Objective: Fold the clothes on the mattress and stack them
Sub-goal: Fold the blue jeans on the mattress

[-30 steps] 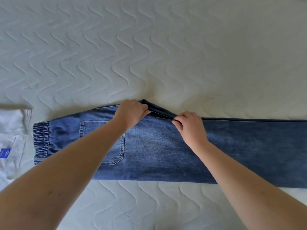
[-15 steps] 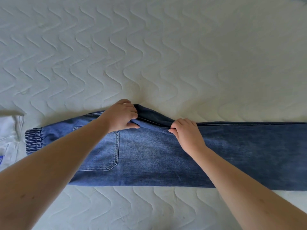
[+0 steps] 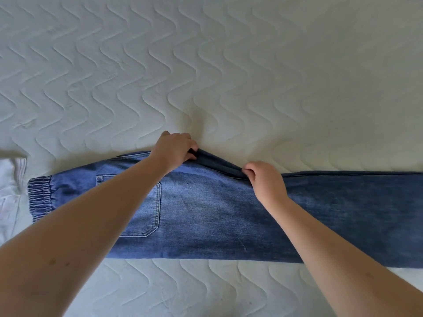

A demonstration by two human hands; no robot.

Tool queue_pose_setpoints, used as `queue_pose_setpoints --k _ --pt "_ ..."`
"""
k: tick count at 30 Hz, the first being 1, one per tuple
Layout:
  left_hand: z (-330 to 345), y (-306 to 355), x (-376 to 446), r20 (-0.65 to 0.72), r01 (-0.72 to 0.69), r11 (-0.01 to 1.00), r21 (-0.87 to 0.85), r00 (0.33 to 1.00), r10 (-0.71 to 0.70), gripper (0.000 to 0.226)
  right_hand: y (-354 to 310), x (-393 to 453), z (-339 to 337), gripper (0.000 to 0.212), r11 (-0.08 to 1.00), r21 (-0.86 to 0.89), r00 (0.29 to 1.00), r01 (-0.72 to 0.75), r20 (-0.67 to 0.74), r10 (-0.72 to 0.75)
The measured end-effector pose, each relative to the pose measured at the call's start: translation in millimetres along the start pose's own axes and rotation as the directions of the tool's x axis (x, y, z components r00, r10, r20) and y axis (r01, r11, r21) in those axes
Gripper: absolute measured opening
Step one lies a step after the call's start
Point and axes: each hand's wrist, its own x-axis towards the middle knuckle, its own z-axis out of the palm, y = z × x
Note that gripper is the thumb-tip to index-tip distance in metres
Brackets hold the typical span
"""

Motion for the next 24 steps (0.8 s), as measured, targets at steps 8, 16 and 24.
queue_pose_setpoints --k 8,16,24 --pt "7.9 -0.2 -0.7 0.027 -0.043 0.997 0.058 0.999 0.042 0.014 -7.3 24.7 -4.1 0.014 0.999 -0.023 0.973 -0.047 0.227 0.051" --pt "13.5 -9.7 -7.9 -0.015 -0.055 0.972 -0.228 0.998 0.053 0.026 -9.0 26.1 -8.7 0.012 0.994 -0.063 0.97 0.085 0.233 -0.068" --pt "6.5 -16.2 -3.2 -0.022 -0.077 0.995 -0.06 0.997 0.075 0.032 0.4 35.1 -15.1 0.015 0.988 -0.085 0.992 0.126 -0.001 -0.126"
